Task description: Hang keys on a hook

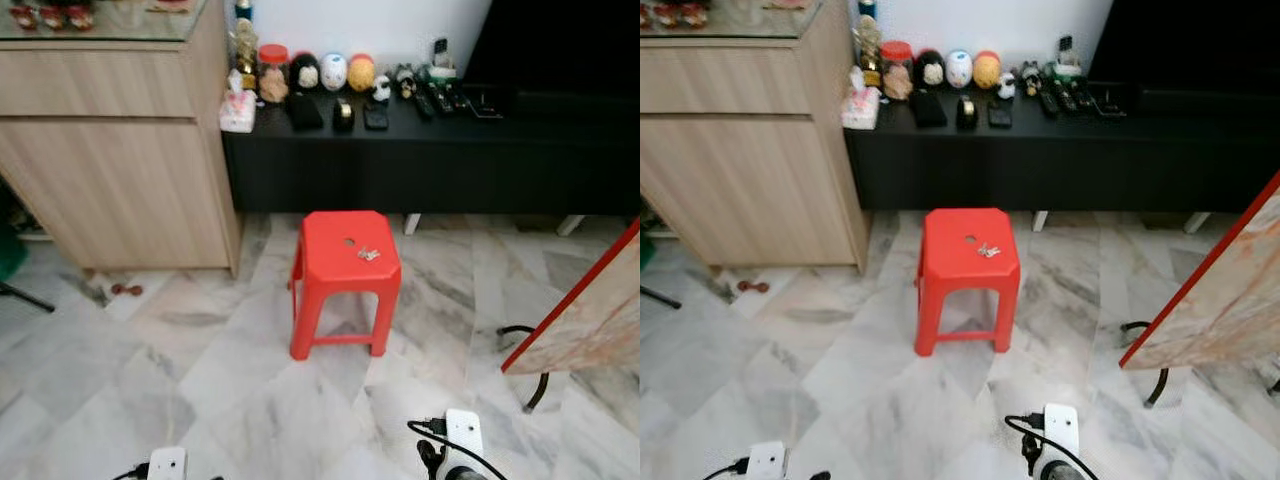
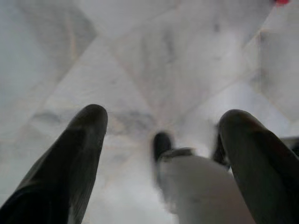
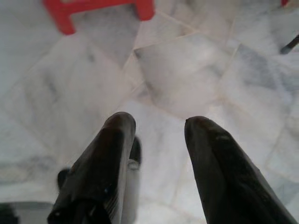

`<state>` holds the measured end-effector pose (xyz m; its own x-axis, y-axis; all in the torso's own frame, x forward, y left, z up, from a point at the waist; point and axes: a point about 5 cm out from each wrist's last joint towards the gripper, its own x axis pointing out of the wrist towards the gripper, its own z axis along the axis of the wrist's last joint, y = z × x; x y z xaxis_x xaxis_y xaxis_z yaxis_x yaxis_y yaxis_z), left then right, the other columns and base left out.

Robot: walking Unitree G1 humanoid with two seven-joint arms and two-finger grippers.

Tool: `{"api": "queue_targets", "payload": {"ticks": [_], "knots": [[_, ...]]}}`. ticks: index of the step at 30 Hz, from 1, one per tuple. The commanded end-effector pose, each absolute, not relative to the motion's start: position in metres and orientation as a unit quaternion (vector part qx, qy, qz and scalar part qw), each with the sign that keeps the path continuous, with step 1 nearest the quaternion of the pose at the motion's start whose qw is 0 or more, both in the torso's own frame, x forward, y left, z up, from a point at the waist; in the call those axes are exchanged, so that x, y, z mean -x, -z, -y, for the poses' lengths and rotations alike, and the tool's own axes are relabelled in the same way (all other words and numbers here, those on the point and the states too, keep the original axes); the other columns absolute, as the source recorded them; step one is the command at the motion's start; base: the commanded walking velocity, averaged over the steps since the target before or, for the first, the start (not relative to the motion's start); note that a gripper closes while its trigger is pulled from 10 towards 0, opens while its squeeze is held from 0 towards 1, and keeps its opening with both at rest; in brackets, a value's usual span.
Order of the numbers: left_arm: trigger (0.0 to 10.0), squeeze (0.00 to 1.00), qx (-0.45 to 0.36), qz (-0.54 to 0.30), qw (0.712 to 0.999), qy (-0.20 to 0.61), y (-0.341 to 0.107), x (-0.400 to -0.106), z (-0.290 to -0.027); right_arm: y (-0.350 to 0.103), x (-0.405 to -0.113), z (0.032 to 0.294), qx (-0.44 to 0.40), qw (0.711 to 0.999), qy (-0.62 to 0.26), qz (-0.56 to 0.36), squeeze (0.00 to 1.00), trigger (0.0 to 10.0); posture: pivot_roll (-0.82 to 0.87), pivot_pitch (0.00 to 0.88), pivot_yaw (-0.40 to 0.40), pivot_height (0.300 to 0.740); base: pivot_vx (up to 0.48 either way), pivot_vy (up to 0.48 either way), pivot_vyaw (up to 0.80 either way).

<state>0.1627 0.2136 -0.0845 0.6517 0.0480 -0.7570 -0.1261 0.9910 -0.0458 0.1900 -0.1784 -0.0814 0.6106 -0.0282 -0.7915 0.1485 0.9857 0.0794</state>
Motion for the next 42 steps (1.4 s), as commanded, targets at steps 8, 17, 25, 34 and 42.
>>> {"api": "queue_targets", "payload": {"ticks": [8,17,25,34,42], "knots": [[10.0,0.00,0.036,-0.433,0.899,-0.049,0.088,-0.152,-0.221,0.078,-0.197,0.174,-0.093,0.899,0.061,-0.425,0.00,10.0,0.13,0.088,-0.058,0.740,0.320,0.000,0.00],[10.0,0.00,0.036,-0.433,0.899,-0.050,0.088,-0.152,-0.222,0.077,-0.199,0.175,-0.112,0.899,0.075,-0.418,0.00,10.0,0.15,0.084,-0.058,0.740,0.320,0.000,0.00],[10.0,0.00,0.037,-0.433,0.899,-0.051,0.088,-0.152,-0.221,0.074,-0.203,0.178,-0.127,0.899,0.089,-0.410,0.00,10.0,0.14,0.088,-0.061,0.740,0.319,0.000,0.00],[10.0,0.00,0.037,-0.432,0.900,-0.051,0.088,-0.153,-0.220,0.071,-0.209,0.178,-0.129,0.904,0.084,-0.400,0.00,10.0,0.13,0.091,-0.061,0.740,0.319,0.000,-0.26],[10.0,0.00,0.037,-0.432,0.899,-0.051,0.088,-0.152,-0.220,0.067,-0.216,0.175,-0.127,0.910,0.075,-0.387,0.00,10.0,0.13,0.086,-0.062,0.740,0.318,0.000,0.00]]}}
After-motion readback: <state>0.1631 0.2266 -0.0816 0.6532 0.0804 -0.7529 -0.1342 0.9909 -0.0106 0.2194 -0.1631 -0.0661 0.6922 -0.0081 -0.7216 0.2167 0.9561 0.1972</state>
